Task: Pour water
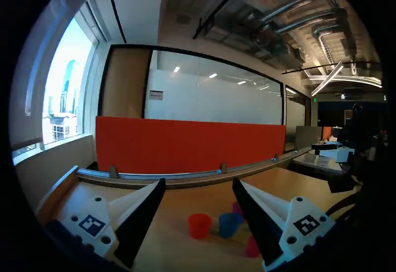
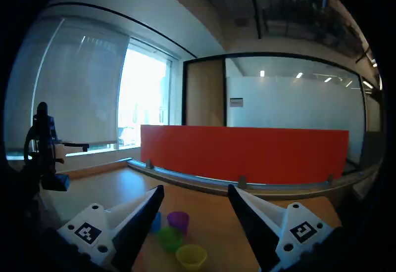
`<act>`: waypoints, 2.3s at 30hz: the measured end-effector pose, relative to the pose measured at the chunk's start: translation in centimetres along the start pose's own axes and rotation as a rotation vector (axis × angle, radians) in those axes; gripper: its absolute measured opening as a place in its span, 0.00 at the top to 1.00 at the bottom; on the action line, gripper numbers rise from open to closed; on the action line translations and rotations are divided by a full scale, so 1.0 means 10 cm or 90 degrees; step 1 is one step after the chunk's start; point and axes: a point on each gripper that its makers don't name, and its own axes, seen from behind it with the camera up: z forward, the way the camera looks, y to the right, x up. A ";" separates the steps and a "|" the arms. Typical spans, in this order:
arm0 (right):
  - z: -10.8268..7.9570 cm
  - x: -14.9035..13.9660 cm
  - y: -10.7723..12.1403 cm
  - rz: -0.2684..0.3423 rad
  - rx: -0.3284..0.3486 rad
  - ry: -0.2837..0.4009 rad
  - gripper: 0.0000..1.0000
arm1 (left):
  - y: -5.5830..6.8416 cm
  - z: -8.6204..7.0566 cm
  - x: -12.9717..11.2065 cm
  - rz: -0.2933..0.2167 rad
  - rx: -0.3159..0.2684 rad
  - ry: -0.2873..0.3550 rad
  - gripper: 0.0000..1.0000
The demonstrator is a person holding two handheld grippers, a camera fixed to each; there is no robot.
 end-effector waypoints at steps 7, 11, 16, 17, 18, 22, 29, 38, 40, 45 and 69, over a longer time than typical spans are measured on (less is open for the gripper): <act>0.07 -0.04 -0.13 -0.009 0.040 -0.004 0.01 | 0.08 0.05 -0.06 -0.006 -0.034 -0.015 0.00; 0.09 -0.02 -0.17 -0.011 0.058 0.001 0.01 | 0.12 0.08 -0.05 -0.006 -0.051 -0.013 0.00; 0.10 -0.03 -0.26 0.000 0.097 0.002 0.01 | 0.20 0.12 -0.04 -0.015 -0.089 -0.007 0.00; 0.10 -0.03 -0.27 0.002 0.104 0.002 0.01 | 0.22 0.13 -0.03 -0.017 -0.097 -0.006 0.00; 0.11 -0.04 -0.28 0.004 0.108 0.001 0.01 | 0.24 0.14 -0.02 -0.019 -0.104 -0.006 0.00; 0.14 -0.06 -0.28 0.006 0.118 -0.005 0.01 | 0.29 0.17 -0.01 -0.027 -0.126 -0.006 0.00; 0.24 -0.14 -0.33 -0.009 0.132 -0.031 0.01 | 0.34 0.27 -0.07 -0.013 -0.146 -0.028 0.00; 0.36 -0.30 -0.42 -0.034 0.165 -0.085 0.00 | 0.46 0.42 -0.22 0.017 -0.188 -0.069 0.00; 0.37 -0.34 -0.43 -0.043 0.172 -0.099 0.00 | 0.48 0.45 -0.25 0.024 -0.197 -0.079 0.00; 0.39 -0.41 -0.46 -0.062 0.190 -0.130 0.00 | 0.52 0.50 -0.31 0.037 -0.222 -0.098 0.00; 0.51 -0.83 -0.49 -0.118 0.236 -0.233 0.00 | 0.62 0.78 -0.75 0.088 -0.298 -0.192 0.00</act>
